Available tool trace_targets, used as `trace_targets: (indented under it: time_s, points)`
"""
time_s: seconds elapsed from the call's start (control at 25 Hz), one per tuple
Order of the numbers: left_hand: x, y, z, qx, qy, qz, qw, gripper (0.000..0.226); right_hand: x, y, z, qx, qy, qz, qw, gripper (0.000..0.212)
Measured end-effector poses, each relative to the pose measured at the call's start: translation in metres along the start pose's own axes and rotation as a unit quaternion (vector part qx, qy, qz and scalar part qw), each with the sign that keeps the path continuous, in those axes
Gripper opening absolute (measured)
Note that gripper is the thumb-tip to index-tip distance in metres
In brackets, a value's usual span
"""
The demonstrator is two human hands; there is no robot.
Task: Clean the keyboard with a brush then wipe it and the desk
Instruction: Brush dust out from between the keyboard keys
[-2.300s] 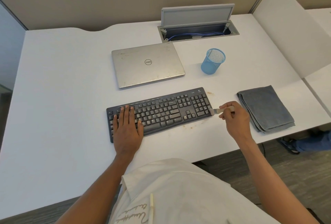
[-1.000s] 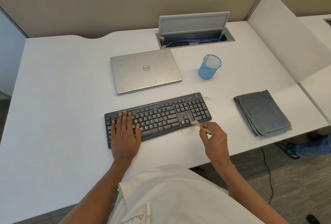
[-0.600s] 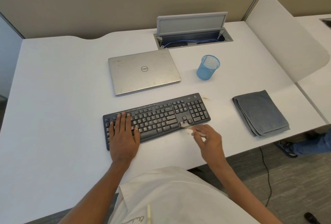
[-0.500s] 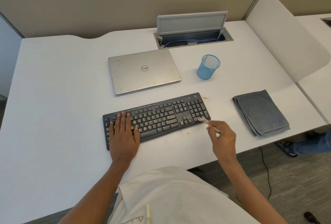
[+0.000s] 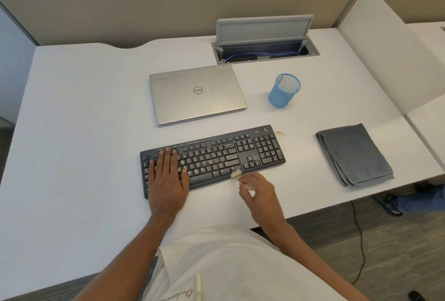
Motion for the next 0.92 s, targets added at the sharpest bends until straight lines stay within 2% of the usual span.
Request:
trace_targets:
  time_s: [0.12, 0.28, 0.36, 0.6, 0.68, 0.84, 0.92]
  points:
    - [0.000, 0.000, -0.001, -0.001, 0.002, 0.002, 1.000, 0.061, -0.022, 0.004, 0.014, -0.052, -0.019, -0.035, 0.998, 0.015]
    - [0.001, 0.000, -0.002, -0.004, 0.001, -0.001, 1.000, 0.061, -0.003, -0.001, -0.011, 0.020, -0.003, 0.002, 1.000, 0.014]
    - [0.001, 0.000, -0.002, -0.005, 0.004, 0.000, 1.000, 0.061, 0.001, -0.001, -0.009, 0.025, 0.027, 0.010, 0.999, 0.013]
    - [-0.003, -0.001, -0.002, -0.031, 0.015, -0.002, 0.999, 0.061, -0.046, 0.002, 0.053, -0.116, 0.047, -0.082, 0.989, 0.014]
    - [-0.004, -0.002, -0.002, -0.044, 0.034, 0.002, 0.998, 0.060, -0.055, 0.002, 0.056, -0.136, 0.026, -0.091, 0.986, 0.013]
    - [-0.011, 0.005, -0.012, -0.051, 0.079, -0.001, 0.996, 0.059, -0.048, 0.001, 0.036, -0.083, 0.025, -0.066, 0.994, 0.012]
    - [-0.021, 0.014, -0.020, -0.044, 0.077, -0.008, 0.996, 0.058, -0.042, 0.002, 0.036, -0.086, 0.060, -0.053, 0.993, 0.010]
Point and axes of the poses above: each hand's wrist, its own y-axis away from the middle knuckle, its own z-axis out of the palm, x = y × z, the point moved 5 cm from there along -y, towards the middle knuckle, and after that the axes turned 5 degrees about z, right-handed, at the moved point
